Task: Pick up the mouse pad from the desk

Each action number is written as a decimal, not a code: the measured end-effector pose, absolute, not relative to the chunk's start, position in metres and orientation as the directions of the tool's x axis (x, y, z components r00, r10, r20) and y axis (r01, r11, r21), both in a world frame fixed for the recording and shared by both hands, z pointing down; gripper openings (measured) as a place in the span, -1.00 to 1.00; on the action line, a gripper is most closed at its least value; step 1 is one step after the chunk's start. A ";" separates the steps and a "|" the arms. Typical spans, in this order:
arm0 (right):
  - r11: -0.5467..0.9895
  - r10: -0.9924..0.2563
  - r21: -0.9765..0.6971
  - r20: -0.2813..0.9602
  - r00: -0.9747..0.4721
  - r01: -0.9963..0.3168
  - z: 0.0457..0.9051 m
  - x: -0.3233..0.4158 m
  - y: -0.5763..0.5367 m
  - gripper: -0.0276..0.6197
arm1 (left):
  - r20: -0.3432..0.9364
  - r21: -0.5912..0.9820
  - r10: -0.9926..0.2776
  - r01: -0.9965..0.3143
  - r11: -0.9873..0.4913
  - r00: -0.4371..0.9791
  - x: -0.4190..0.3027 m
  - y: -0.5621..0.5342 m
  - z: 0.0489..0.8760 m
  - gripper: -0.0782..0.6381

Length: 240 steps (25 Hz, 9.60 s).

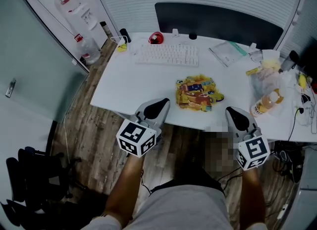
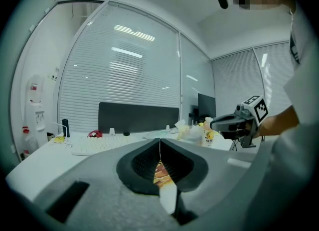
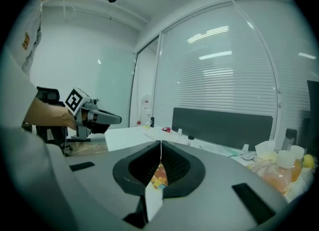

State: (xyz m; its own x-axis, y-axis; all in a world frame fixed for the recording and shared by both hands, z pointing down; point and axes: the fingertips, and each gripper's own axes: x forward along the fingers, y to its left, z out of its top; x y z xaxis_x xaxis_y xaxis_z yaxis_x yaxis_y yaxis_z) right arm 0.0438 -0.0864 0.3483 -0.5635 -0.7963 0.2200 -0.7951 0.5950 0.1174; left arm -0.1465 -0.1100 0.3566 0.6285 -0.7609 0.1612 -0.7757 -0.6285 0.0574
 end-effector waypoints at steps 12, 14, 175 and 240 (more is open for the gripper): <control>0.630 -0.744 0.142 0.393 -0.541 -0.764 0.412 0.069 -0.163 -0.87 | 0.365 0.124 -0.755 -0.832 -0.540 0.545 -0.136 -0.186 0.420 -0.74; 0.643 -0.725 0.125 0.417 -0.549 -0.755 0.422 0.071 -0.173 -0.87 | 0.398 0.137 -0.750 -0.843 -0.520 0.528 -0.135 -0.195 0.431 -0.73; 0.766 -0.633 0.140 0.340 -0.696 -0.628 0.421 0.065 -0.252 -0.17 | 0.355 -0.131 -0.372 -0.348 -0.928 0.858 -0.100 -0.212 0.336 -0.72; 0.807 -0.585 0.049 0.193 -0.788 -0.588 0.348 0.038 -0.222 -0.86 | 0.160 0.086 -0.463 -0.479 -0.873 0.872 -0.104 -0.224 0.357 -0.72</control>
